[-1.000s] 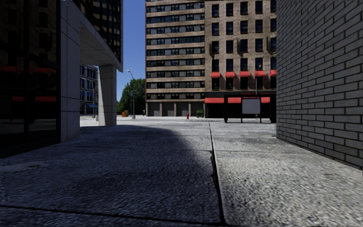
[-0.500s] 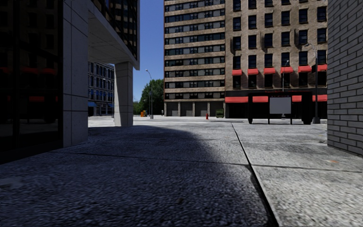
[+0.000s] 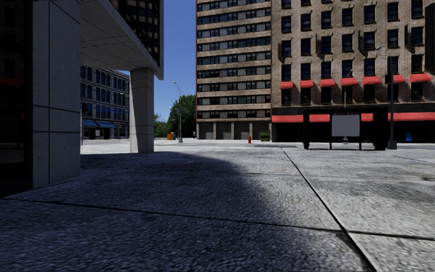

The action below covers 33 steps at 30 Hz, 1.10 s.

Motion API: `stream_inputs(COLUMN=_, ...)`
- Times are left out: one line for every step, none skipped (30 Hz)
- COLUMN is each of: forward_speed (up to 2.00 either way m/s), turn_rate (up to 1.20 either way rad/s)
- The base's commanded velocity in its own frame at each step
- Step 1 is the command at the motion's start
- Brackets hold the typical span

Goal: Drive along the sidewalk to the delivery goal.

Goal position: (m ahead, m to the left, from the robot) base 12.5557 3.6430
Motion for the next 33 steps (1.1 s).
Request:
stream_inputs(forward_speed=1.97, turn_rate=0.84)
stream_inputs(forward_speed=1.97, turn_rate=0.87)
stream_inputs(forward_speed=1.97, turn_rate=0.89)
stream_inputs(forward_speed=1.97, turn_rate=0.9)
stream_inputs(forward_speed=1.97, turn_rate=0.9)
stream_inputs(forward_speed=1.97, turn_rate=0.9)
stream_inputs(forward_speed=1.97, turn_rate=0.83)
stream_inputs(forward_speed=1.97, turn_rate=0.61)
stream_inputs(forward_speed=1.97, turn_rate=0.36)
stream_inputs(forward_speed=1.97, turn_rate=0.28)
stream_inputs(forward_speed=1.97, turn_rate=0.28)
stream_inputs(forward_speed=1.97, turn_rate=0.18)
stream_inputs(forward_speed=1.97, turn_rate=0.07)
stream_inputs(forward_speed=1.97, turn_rate=0.03)
stream_inputs(forward_speed=1.97, turn_rate=0.02)
stream_inputs(forward_speed=1.97, turn_rate=0.02)
stream_inputs(forward_speed=1.97, turn_rate=0.02)
stream_inputs(forward_speed=1.97, turn_rate=0.02)
stream_inputs(forward_speed=1.97, turn_rate=0.02)
stream_inputs(forward_speed=1.97, turn_rate=0.02)
stream_inputs(forward_speed=1.97, turn_rate=0.02)
stream_inputs(forward_speed=1.97, turn_rate=0.02)
stream_inputs(forward_speed=1.97, turn_rate=0.02)
stream_inputs(forward_speed=1.97, turn_rate=0.02)
stream_inputs(forward_speed=1.97, turn_rate=0.02)
stream_inputs(forward_speed=1.97, turn_rate=0.02)
stream_inputs(forward_speed=1.97, turn_rate=0.01)
stream_inputs(forward_speed=1.97, turn_rate=0.0)
stream_inputs(forward_speed=1.97, turn_rate=0.0)
stream_inputs(forward_speed=1.97, turn_rate=0.0)
stream_inputs(forward_speed=1.97, turn_rate=0.0)
stream_inputs(forward_speed=1.97, turn_rate=0.0)
stream_inputs(forward_speed=1.97, turn_rate=0.0)
